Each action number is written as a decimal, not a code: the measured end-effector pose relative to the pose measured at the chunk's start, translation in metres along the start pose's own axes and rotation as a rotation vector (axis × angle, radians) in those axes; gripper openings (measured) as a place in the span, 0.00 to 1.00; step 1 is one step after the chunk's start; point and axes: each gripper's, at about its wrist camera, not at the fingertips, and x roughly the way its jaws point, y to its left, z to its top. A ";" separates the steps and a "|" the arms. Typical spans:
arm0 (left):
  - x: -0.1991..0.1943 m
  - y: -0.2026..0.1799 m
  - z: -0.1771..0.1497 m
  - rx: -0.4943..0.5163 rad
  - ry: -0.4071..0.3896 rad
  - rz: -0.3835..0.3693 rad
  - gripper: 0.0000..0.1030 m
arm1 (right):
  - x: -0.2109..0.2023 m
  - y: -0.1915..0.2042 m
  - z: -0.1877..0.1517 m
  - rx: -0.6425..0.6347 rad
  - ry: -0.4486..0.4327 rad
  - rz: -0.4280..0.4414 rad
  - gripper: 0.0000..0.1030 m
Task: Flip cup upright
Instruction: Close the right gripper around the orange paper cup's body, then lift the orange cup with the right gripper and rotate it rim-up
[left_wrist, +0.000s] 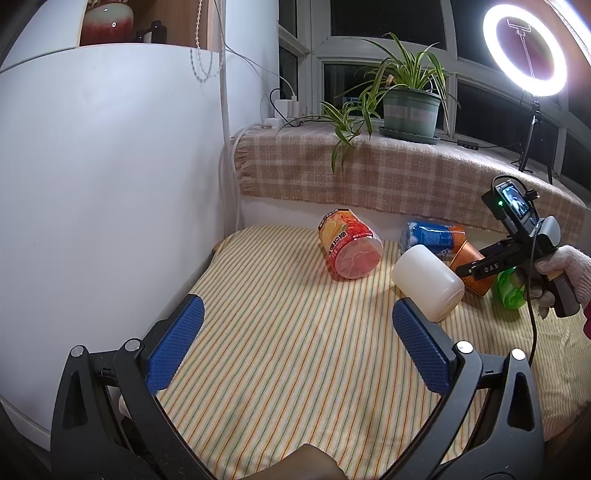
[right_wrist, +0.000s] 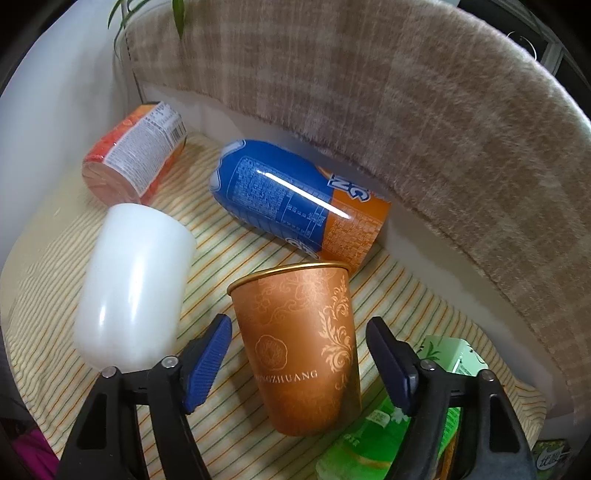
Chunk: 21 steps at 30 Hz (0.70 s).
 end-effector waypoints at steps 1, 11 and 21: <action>0.000 0.000 0.000 -0.001 -0.001 0.000 1.00 | 0.003 0.001 0.001 -0.003 0.007 0.001 0.68; 0.001 0.002 -0.002 0.000 -0.003 -0.004 1.00 | -0.001 0.002 0.001 0.008 -0.014 0.006 0.66; -0.009 -0.001 -0.002 0.007 -0.016 -0.015 1.00 | -0.045 -0.002 -0.006 0.060 -0.107 0.028 0.65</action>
